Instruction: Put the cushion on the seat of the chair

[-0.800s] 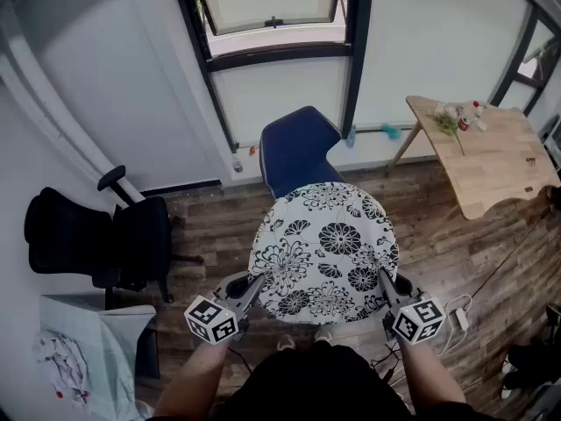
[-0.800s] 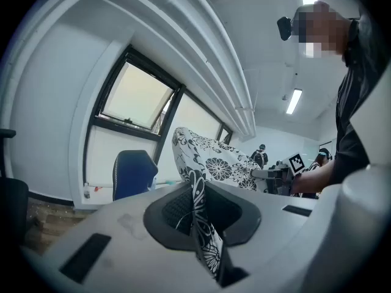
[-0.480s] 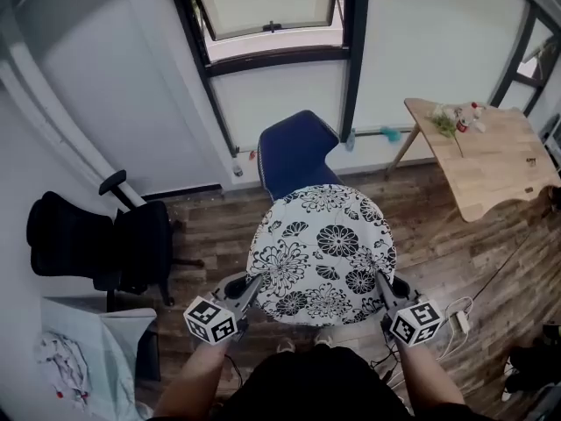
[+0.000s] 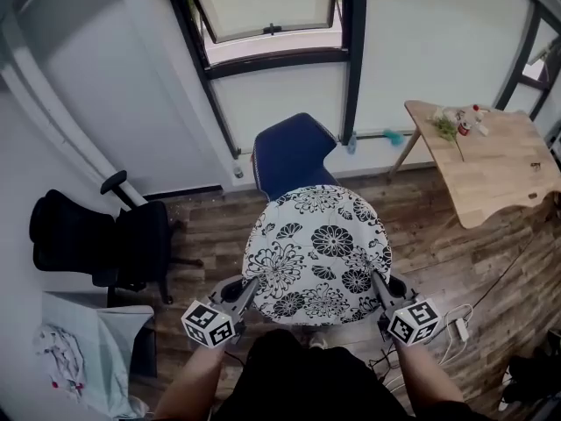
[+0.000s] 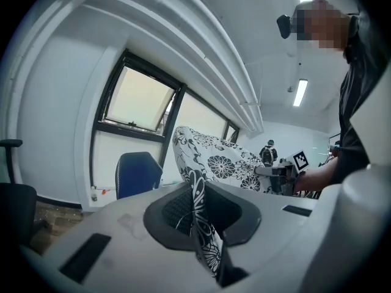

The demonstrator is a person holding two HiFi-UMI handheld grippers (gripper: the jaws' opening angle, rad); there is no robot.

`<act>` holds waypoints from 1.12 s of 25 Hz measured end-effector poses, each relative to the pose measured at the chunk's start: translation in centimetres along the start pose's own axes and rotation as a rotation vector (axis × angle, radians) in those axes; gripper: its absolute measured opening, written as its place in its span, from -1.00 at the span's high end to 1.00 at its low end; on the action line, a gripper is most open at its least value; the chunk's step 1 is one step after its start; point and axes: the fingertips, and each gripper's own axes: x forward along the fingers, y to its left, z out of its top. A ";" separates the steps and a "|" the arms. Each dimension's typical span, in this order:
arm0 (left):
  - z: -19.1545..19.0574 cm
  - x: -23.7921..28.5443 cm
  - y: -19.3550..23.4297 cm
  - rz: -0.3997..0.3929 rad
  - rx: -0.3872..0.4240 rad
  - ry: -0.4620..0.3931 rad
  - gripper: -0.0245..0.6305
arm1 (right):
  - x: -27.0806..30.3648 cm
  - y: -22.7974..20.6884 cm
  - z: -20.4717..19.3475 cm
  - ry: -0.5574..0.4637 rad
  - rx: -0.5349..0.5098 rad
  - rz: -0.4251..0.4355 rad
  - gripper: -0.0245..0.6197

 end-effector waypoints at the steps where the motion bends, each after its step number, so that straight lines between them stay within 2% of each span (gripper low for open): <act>1: -0.2 0.2 0.0 0.010 -0.007 0.000 0.84 | 0.2 -0.4 0.0 0.003 0.002 0.000 0.81; 11: -0.1 0.0 0.6 0.018 -0.014 0.003 0.84 | 0.2 0.0 -0.2 0.018 0.021 -0.018 0.81; 17: -2.5 -5.2 -6.2 0.048 0.020 -0.024 0.84 | -7.5 2.7 -2.5 -0.004 -0.002 0.009 0.81; 19: -2.8 -6.1 -7.2 0.049 0.030 -0.024 0.84 | -8.6 3.4 -3.1 -0.009 0.003 0.014 0.81; 28: 1.3 -0.8 -0.4 -0.010 0.020 0.024 0.84 | -1.5 2.4 0.9 0.015 0.030 -0.033 0.81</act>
